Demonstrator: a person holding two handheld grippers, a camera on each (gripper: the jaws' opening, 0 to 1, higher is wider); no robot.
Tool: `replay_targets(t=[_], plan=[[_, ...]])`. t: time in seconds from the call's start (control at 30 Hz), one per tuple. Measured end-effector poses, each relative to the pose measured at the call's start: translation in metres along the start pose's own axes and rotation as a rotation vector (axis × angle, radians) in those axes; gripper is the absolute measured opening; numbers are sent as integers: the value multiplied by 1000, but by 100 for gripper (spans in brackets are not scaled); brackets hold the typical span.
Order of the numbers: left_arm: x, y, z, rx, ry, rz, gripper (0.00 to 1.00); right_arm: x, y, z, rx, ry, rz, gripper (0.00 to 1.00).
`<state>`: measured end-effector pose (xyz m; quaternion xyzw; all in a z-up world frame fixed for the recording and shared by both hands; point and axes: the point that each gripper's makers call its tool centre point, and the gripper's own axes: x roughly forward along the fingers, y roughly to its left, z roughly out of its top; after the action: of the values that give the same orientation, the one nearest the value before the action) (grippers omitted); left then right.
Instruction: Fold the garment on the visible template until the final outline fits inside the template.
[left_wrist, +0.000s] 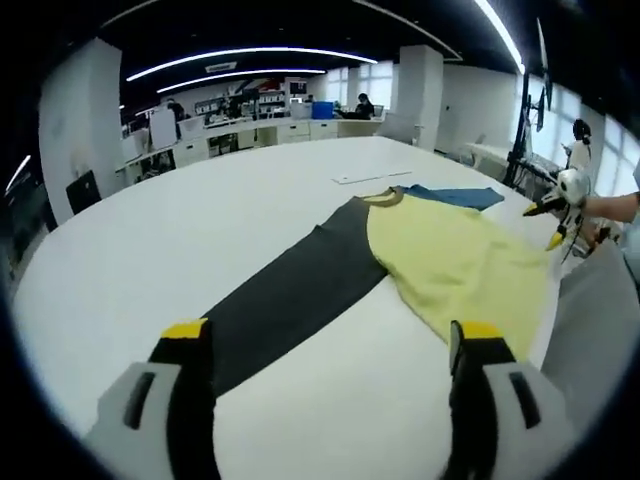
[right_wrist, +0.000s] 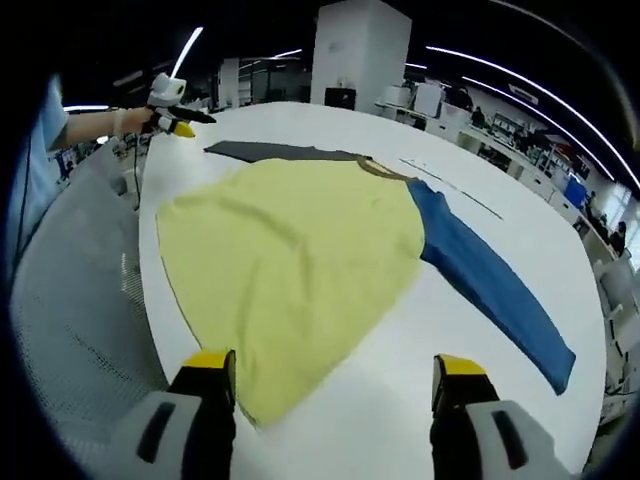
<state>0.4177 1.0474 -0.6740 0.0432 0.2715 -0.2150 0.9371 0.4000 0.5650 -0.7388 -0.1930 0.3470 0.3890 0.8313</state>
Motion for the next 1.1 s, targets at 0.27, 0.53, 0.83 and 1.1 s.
replay_targets(t=[0.27,0.53,0.83,1.1], plan=[[-2,-38,14,-35,-69,-48,91,-13,-51,5,129,-83,-85,89],[-6,-75,15,-66,-104,-81,90,-34,-121,18,277,-220,-205,91],[-12,-99,12,-102,-115,-96,89,-52,-192,-4,483,-266,-333,87],[-11,-114,7,-127,-112,-102,87,-53,-219,-29,593,-249,-379,72]])
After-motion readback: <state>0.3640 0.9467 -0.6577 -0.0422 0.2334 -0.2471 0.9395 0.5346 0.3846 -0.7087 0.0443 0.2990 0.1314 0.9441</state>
